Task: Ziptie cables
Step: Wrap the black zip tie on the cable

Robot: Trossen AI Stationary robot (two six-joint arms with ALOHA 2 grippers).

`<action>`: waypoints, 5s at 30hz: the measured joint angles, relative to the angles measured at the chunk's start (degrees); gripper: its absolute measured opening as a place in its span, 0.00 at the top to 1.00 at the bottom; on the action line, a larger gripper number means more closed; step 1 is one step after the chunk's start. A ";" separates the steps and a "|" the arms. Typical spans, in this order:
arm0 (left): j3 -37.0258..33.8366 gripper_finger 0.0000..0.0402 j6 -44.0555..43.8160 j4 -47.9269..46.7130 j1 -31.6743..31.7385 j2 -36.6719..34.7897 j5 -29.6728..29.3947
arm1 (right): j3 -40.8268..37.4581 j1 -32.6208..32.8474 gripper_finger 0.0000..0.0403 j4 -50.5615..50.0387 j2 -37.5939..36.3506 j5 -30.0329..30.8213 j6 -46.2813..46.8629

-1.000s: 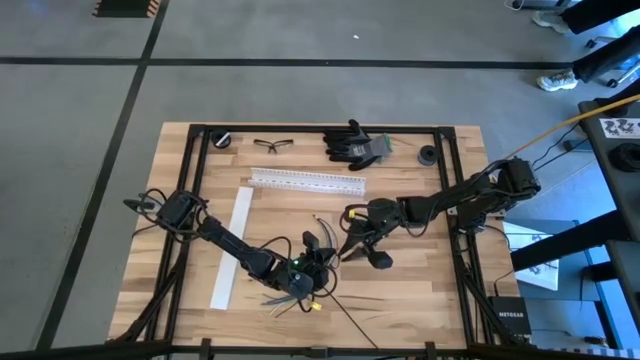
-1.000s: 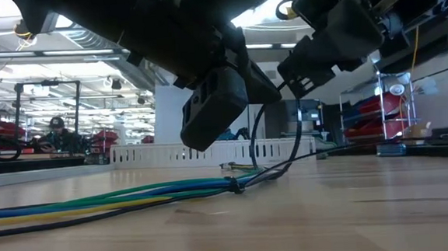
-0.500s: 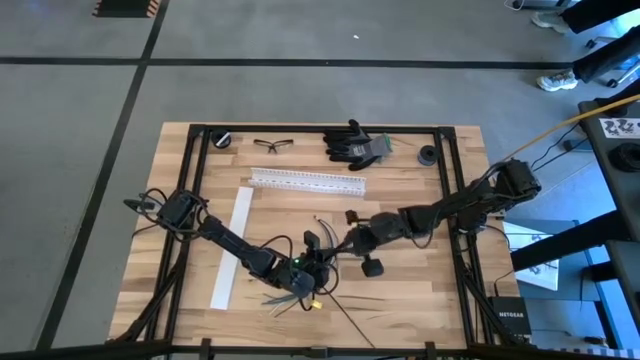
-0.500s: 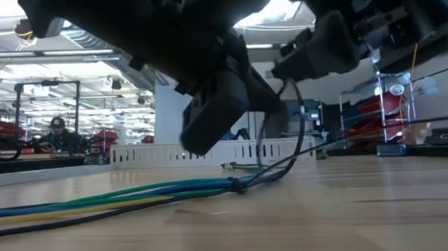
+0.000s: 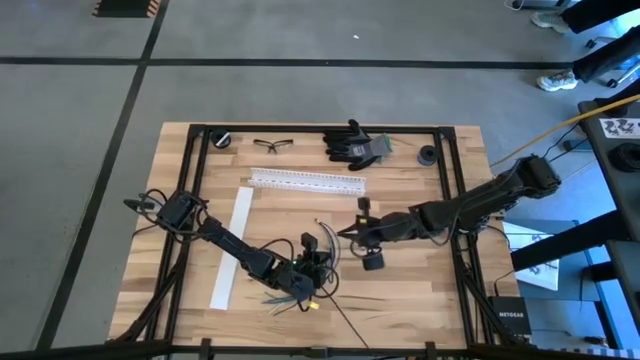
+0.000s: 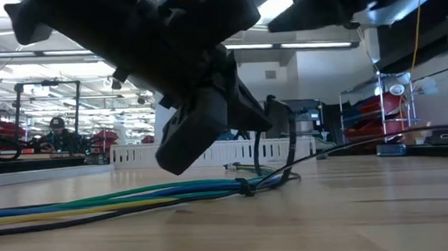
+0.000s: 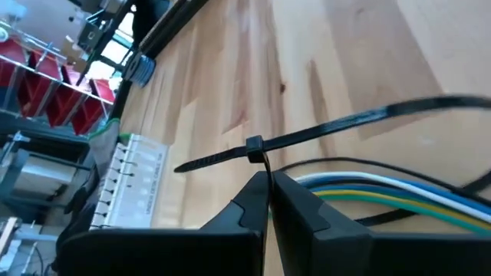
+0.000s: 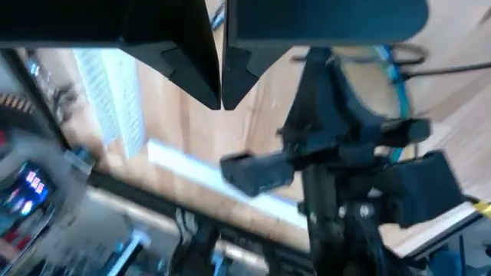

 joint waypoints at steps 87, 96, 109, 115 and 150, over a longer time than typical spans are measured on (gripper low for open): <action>-0.02 1.00 3.04 3.94 -0.28 0.18 2.28 | -7.38 5.34 1.00 24.59 10.82 14.90 -1.26; 0.09 1.00 5.16 4.07 -0.38 3.34 2.17 | -1.33 5.25 1.00 -2.41 -8.92 25.56 -10.22; 0.09 1.00 5.16 4.11 -0.33 3.41 2.14 | 0.09 4.68 0.95 -25.64 -19.50 21.19 14.30; 0.07 1.00 4.78 4.16 -0.31 3.26 2.01 | -9.30 4.50 0.73 -17.74 -15.39 3.18 31.79; 0.22 1.00 3.22 3.83 -0.24 2.60 1.96 | -9.10 -4.52 0.84 32.90 21.36 -25.21 25.31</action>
